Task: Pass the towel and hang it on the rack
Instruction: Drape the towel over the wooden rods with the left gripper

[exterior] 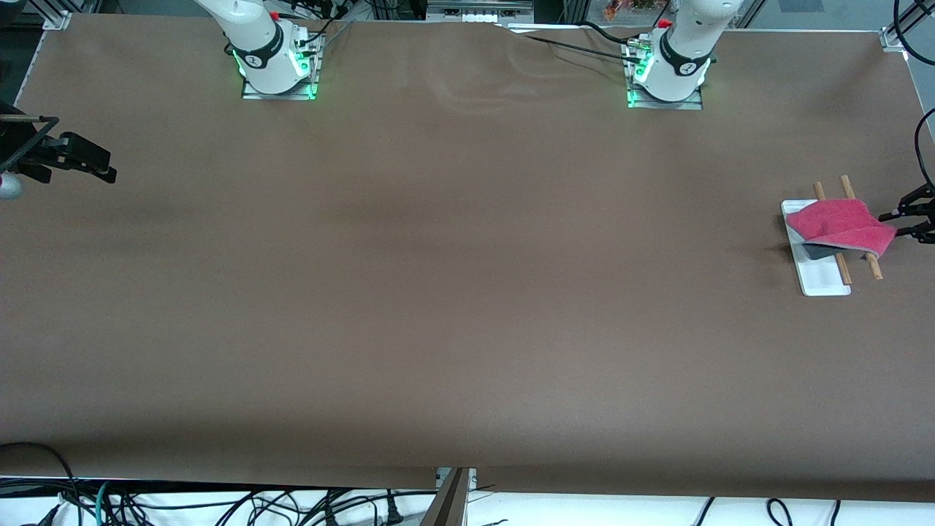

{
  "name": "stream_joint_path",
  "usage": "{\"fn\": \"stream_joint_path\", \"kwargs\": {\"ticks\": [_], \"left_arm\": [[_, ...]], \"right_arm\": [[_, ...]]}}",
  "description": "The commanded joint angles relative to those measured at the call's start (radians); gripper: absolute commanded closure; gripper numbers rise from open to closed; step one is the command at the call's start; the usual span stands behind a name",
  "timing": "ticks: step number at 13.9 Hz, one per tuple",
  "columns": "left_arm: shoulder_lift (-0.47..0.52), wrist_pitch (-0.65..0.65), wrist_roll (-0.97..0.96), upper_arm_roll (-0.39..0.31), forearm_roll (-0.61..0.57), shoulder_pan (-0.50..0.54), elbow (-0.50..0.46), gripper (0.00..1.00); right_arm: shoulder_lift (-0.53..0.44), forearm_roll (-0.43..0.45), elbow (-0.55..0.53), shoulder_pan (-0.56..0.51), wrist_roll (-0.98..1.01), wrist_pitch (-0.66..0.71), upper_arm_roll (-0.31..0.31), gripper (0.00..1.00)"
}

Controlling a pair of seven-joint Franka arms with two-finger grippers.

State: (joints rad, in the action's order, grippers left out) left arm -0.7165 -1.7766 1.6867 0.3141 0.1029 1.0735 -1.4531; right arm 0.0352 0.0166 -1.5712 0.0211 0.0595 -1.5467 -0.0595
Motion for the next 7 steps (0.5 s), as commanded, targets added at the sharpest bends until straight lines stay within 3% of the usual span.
{"fn": "stream_joint_path", "kwargs": {"ticks": [1, 5, 7], "left_arm": [[-0.035, 0.003, 0.047, 0.002, -0.011, -0.038, 0.091, 0.0], [-0.029, -0.003, 0.03, 0.0, -0.022, -0.121, 0.166, 0.0], [-0.012, 0.0, -0.098, 0.006, -0.02, -0.135, 0.168, 0.0]], "right_arm": [[0.003, -0.018, 0.002, -0.01, 0.016, -0.007, 0.007, 0.0], [0.003, -0.018, 0.002, -0.012, 0.014, -0.007, 0.006, 0.0], [0.003, -0.017, 0.002, -0.012, 0.016, -0.006, 0.006, 0.0]]}}
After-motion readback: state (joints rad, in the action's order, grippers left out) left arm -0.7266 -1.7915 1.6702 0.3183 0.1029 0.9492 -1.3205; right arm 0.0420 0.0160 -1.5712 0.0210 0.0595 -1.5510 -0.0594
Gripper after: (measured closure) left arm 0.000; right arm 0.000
